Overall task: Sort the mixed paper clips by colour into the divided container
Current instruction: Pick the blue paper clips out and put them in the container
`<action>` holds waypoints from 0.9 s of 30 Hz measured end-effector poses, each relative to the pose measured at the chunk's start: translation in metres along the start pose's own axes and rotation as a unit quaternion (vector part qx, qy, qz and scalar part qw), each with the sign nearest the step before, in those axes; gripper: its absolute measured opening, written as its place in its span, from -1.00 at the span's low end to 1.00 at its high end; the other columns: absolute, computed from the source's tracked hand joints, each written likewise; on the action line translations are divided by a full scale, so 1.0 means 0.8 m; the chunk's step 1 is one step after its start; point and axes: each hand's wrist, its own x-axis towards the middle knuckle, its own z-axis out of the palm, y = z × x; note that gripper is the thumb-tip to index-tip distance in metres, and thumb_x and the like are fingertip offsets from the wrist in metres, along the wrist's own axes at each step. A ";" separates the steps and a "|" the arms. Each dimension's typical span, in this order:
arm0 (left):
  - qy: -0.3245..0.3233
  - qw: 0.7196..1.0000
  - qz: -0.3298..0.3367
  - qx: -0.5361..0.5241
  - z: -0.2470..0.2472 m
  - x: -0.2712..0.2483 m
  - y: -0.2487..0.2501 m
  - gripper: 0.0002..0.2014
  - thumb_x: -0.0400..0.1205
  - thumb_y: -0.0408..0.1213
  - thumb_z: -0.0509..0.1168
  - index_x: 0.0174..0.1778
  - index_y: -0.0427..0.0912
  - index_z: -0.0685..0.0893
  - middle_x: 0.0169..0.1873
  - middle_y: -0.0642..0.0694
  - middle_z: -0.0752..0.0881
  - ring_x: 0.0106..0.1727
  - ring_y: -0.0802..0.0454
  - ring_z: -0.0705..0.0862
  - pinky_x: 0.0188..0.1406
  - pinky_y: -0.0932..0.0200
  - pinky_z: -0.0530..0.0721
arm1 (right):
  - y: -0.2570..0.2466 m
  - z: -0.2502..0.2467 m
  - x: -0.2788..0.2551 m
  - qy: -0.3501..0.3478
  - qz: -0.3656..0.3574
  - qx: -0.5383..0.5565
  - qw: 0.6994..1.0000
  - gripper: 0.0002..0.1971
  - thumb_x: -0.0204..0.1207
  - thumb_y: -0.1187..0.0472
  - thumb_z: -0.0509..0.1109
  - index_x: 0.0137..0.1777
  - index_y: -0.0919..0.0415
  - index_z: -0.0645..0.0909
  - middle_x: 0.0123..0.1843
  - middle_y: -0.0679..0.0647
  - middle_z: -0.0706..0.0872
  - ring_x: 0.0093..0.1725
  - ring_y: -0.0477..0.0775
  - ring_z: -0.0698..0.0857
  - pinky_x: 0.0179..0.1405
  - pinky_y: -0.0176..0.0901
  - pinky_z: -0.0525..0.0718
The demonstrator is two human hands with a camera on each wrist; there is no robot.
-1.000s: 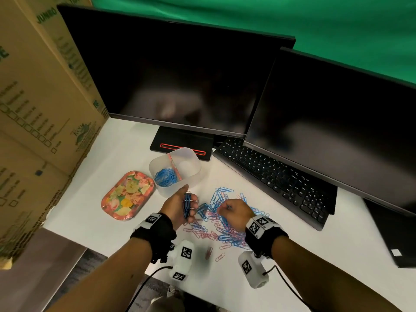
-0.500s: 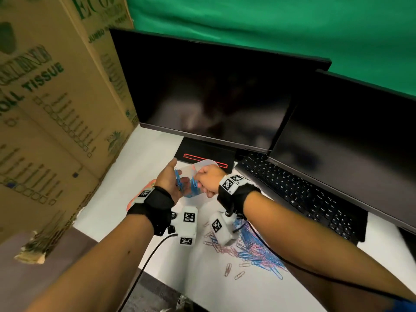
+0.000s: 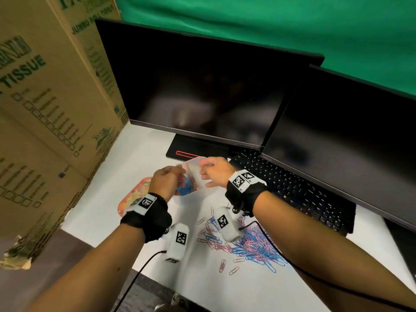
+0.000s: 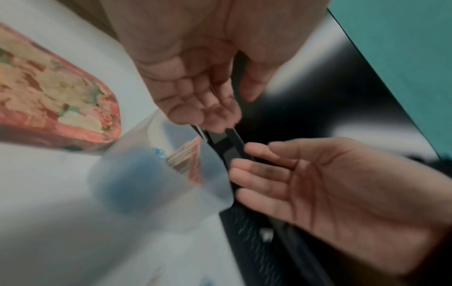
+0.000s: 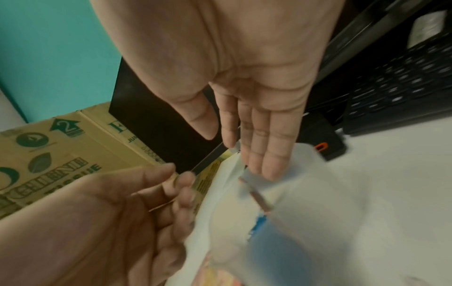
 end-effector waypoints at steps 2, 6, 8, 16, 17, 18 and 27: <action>-0.039 0.992 0.061 0.101 0.007 -0.010 -0.024 -0.82 0.58 -0.42 0.26 -0.28 -0.19 0.72 -0.43 -0.04 0.68 -0.45 0.04 0.59 -0.52 0.32 0.50 | 0.029 -0.020 -0.012 0.016 0.014 0.004 1.000 -0.76 0.62 0.39 0.16 -0.15 0.12 0.59 -0.28 0.13 0.58 -0.39 0.05 0.54 -0.44 -0.23 0.47; -0.115 0.923 0.120 0.347 0.026 -0.018 -0.083 -0.88 0.51 -0.30 0.38 -0.33 -0.01 0.68 -0.36 0.06 0.73 -0.27 0.07 0.67 -0.25 0.38 0.56 | 0.104 -0.054 -0.043 0.073 0.057 -0.105 0.990 -0.76 0.55 0.33 0.25 -0.21 0.05 0.67 -0.22 0.13 0.72 -0.37 0.09 0.63 -0.43 -0.22 0.52; -0.136 0.888 0.114 0.424 0.035 -0.019 -0.108 -0.88 0.50 -0.31 0.35 -0.25 0.04 0.69 -0.30 0.06 0.71 -0.22 0.07 0.66 -0.24 0.39 0.49 | 0.136 -0.062 -0.057 0.096 0.067 -0.235 0.965 -0.79 0.54 0.26 0.28 -0.13 0.00 0.74 -0.08 0.07 0.79 -0.22 0.08 0.69 -0.26 -0.26 0.58; -0.152 0.807 0.134 0.555 0.081 -0.011 -0.137 -0.66 0.57 -0.08 0.30 0.26 0.00 0.62 0.17 -0.07 0.62 0.22 -0.10 0.62 0.20 0.07 0.60 | 0.175 -0.032 -0.059 0.055 0.045 -0.367 0.928 -0.66 0.55 0.22 0.28 0.27 -0.07 0.64 0.32 0.03 0.69 0.25 0.12 0.67 0.25 -0.18 0.62; -0.154 0.799 0.135 0.565 0.088 -0.010 -0.136 -0.66 0.56 -0.04 0.30 0.24 -0.01 0.62 0.16 -0.08 0.60 0.22 -0.12 0.62 0.18 0.06 0.59 | 0.174 -0.028 -0.058 0.058 0.042 -0.374 0.925 -0.66 0.55 0.22 0.29 0.30 -0.06 0.62 0.33 0.04 0.67 0.26 0.13 0.67 0.24 -0.17 0.62; -0.158 0.791 0.134 0.576 0.094 -0.009 -0.136 -0.66 0.55 -0.03 0.29 0.22 -0.02 0.62 0.15 -0.08 0.60 0.21 -0.13 0.62 0.17 0.05 0.60 | 0.174 -0.025 -0.056 0.058 0.038 -0.378 0.923 -0.66 0.56 0.21 0.31 0.31 -0.05 0.61 0.33 0.05 0.66 0.26 0.14 0.67 0.23 -0.15 0.62; -0.157 0.777 0.140 0.593 0.096 -0.003 -0.140 -0.77 0.56 -0.25 0.26 0.12 -0.15 0.65 0.13 -0.15 0.60 0.17 -0.18 0.63 0.16 -0.05 0.65 | 0.176 -0.039 -0.050 0.088 0.049 -0.357 0.929 -0.69 0.54 0.17 0.29 0.25 -0.11 0.62 0.28 0.03 0.69 0.18 0.16 0.70 0.18 -0.14 0.66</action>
